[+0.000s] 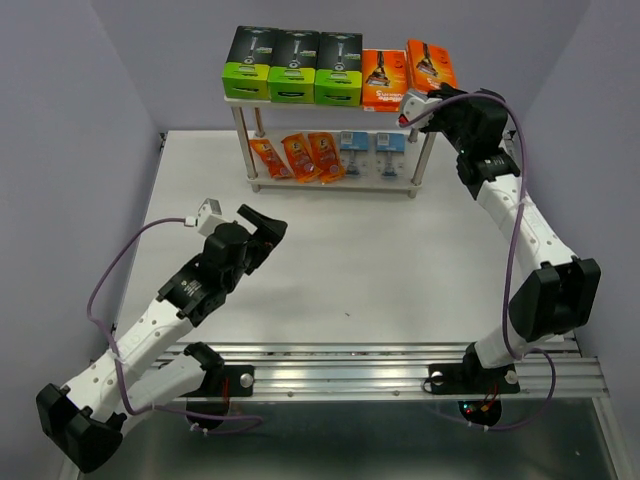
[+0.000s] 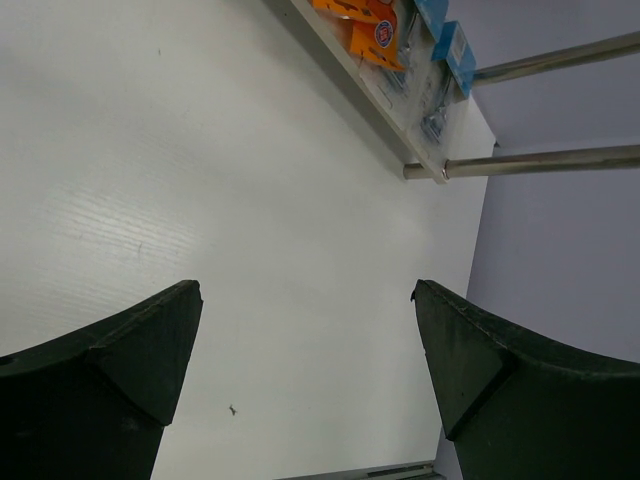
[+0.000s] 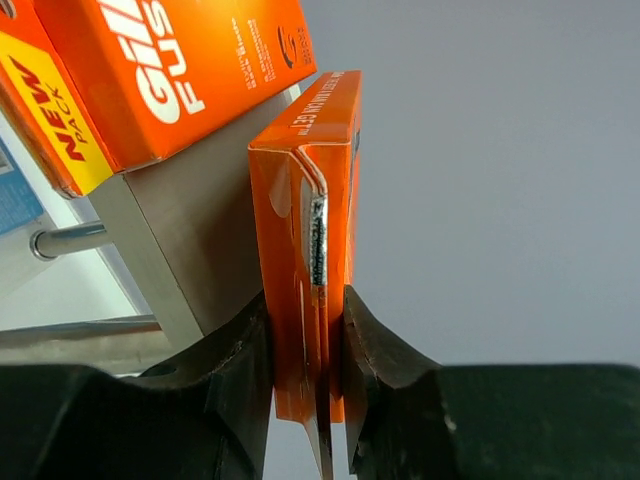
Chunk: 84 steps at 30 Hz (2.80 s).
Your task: Place and organize the shaving razors onto the shelf
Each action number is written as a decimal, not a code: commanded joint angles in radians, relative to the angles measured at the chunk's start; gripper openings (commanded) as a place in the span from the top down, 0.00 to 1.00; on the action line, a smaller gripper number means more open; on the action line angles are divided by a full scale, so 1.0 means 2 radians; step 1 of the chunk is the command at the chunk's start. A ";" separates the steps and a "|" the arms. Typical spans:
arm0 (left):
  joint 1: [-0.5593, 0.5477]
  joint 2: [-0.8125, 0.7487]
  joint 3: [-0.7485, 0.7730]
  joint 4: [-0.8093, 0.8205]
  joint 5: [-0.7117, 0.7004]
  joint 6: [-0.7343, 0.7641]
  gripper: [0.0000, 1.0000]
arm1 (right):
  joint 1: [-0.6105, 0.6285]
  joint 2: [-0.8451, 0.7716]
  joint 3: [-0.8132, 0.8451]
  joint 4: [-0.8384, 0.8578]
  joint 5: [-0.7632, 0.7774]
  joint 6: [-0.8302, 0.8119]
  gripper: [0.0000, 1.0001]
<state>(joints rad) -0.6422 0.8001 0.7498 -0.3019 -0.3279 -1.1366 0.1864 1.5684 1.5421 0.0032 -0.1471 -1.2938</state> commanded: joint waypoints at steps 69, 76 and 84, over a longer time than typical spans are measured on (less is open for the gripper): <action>0.030 -0.045 0.012 -0.009 0.054 0.070 0.01 | 0.024 -0.309 -0.124 0.034 -0.013 0.481 0.00; 0.030 -0.043 0.047 -0.064 0.003 0.094 0.01 | 0.024 -0.345 -0.162 -0.206 0.401 0.925 0.00; 0.030 -0.049 0.071 -0.109 -0.068 0.094 0.01 | 0.024 -0.447 -0.286 -0.292 0.421 0.988 0.00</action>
<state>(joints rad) -0.5865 0.7181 0.8410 -0.4770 -0.3664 -0.9764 0.2352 0.7673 0.9825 -0.5266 0.6048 0.5518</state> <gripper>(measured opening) 0.986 0.998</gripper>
